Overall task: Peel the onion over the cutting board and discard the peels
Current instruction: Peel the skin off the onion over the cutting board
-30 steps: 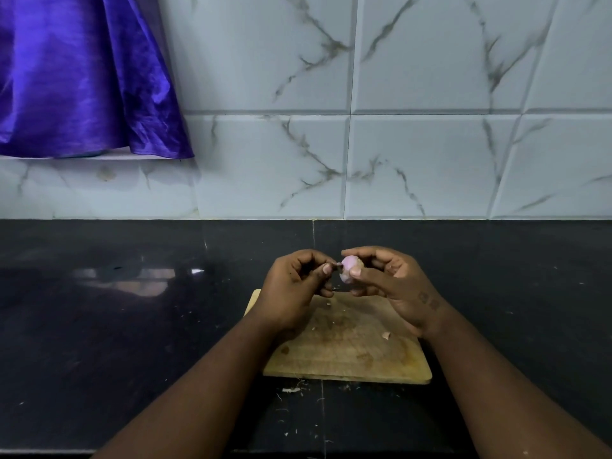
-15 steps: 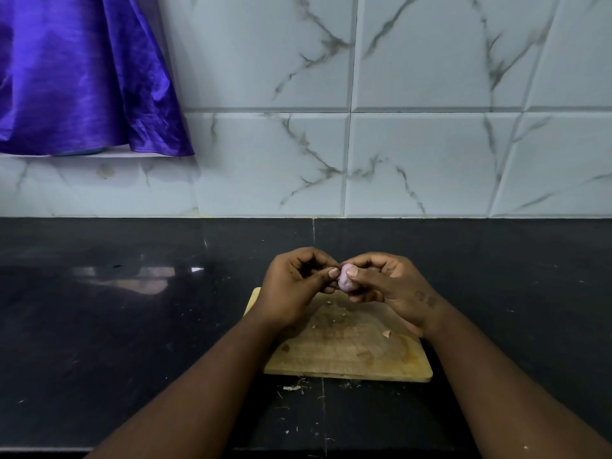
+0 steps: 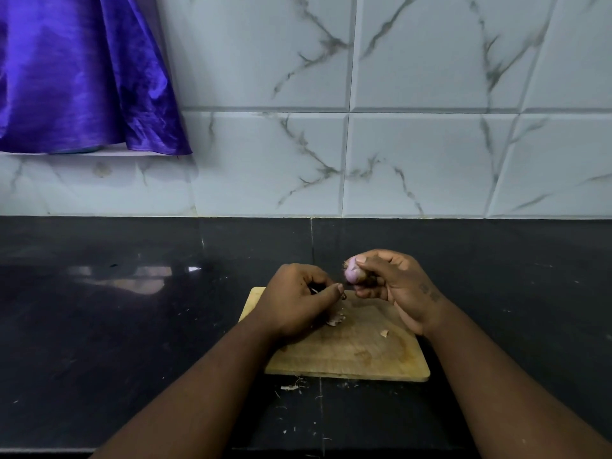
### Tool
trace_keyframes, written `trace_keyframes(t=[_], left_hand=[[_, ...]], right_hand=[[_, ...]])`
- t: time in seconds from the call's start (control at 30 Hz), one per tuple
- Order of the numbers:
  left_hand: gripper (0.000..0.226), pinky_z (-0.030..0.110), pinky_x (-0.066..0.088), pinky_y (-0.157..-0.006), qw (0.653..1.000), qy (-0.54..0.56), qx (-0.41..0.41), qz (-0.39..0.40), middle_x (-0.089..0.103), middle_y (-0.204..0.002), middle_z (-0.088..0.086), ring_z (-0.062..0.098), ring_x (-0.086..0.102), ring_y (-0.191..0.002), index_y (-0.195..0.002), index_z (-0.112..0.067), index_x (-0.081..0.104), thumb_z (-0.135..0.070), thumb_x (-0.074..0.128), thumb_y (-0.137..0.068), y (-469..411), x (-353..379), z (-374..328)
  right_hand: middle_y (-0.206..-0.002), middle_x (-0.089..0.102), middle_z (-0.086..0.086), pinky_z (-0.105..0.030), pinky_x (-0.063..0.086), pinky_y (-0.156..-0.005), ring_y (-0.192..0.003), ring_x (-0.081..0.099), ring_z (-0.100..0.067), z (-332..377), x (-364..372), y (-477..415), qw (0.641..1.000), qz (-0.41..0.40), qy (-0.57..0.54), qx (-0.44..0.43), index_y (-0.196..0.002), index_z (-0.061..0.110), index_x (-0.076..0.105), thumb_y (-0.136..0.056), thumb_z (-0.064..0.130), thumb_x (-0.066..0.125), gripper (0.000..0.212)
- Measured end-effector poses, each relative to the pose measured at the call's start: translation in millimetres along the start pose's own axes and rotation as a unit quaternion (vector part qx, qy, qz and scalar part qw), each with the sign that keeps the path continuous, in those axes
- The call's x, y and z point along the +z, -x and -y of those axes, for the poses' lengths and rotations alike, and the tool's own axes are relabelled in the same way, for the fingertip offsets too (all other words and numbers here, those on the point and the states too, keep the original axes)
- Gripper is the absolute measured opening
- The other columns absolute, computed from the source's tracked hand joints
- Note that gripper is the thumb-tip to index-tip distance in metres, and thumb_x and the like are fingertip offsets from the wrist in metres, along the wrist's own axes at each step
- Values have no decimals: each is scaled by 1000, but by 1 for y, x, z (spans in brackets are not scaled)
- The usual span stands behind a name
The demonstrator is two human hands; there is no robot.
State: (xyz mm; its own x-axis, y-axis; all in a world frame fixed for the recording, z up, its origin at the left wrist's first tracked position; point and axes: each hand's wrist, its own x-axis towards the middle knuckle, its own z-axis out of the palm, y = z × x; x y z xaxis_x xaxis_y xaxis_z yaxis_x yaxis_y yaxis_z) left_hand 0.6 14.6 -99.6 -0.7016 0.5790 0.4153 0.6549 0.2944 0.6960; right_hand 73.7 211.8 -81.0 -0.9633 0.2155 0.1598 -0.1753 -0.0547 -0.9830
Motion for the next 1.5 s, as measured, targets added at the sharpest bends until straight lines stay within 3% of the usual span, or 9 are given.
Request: trace_keyframes(t=[0.17,0.27,0.4,0.57,0.7,0.83,1.1,1.23,1.5], left_hand=[[14,29,60,-59,997,78,-11,12,76,-77,4,12,75,-65,-84,-13,72,-6,83,-88,1,2,-4],[18,23,55,-61,997,78,3,-15,73,-78,-2,5,67,-67,-89,-18,69,-8,84,-87,1,3,-6],[16,32,59,-67,995,84,34,-28,74,-84,-4,11,69,-75,-95,-23,71,-19,86,-88,1,5,-6],[12,36,64,-76,991,91,57,-80,78,-93,-4,14,75,-86,-105,-19,78,-17,81,-93,0,3,-6],[10,34,65,-77,990,98,54,-88,81,-93,-4,12,78,-87,-104,-15,82,-13,80,-94,-1,2,-5],[10,41,66,-78,987,112,37,-109,83,-91,-3,13,79,-85,-102,-13,84,-10,79,-94,-2,2,-3],[15,29,66,-77,985,65,86,-136,82,-95,-4,8,78,-87,-105,-13,85,-11,85,-89,-2,2,-3],[13,23,62,-73,984,52,87,-144,82,-92,-3,7,77,-85,-101,-11,85,-7,84,-89,-2,2,-2],[12,33,64,-69,979,-38,128,-157,81,-88,-5,6,75,-78,-100,-16,85,-10,83,-90,-2,1,-3]], right_hand=[[-86,78,-13,-25,61,-64,-73,72,-18,1,2,0,1000,6,-9,20,-105,-9,71,-96,12,69,23],[-94,77,-17,-26,62,-62,-77,74,-20,2,5,2,999,8,-23,29,-110,-7,67,-95,13,70,26],[-96,79,-16,-28,62,-63,-77,76,-22,4,6,4,999,11,-27,21,-98,7,64,-94,18,72,14],[-90,75,-14,-30,63,-59,-72,72,-22,4,8,5,999,24,-7,34,-90,11,60,-75,33,83,35],[-91,76,-9,-31,64,-64,-77,71,-23,2,6,4,998,41,-25,29,-94,9,60,-81,34,78,33],[-96,74,-12,-29,65,-66,-83,73,-20,4,6,5,996,59,-64,34,-96,9,59,-83,28,74,26],[-98,72,-9,-30,65,-69,-88,71,-20,2,5,4,996,63,-54,15,-101,10,66,-85,21,76,22],[-104,69,-17,-31,65,-70,-92,69,-24,1,6,4,997,72,-32,2,-98,9,69,-83,21,78,22],[-94,74,-9,-28,64,-65,-83,71,-20,1,6,5,996,77,-40,-5,-87,11,70,-83,17,75,9]])
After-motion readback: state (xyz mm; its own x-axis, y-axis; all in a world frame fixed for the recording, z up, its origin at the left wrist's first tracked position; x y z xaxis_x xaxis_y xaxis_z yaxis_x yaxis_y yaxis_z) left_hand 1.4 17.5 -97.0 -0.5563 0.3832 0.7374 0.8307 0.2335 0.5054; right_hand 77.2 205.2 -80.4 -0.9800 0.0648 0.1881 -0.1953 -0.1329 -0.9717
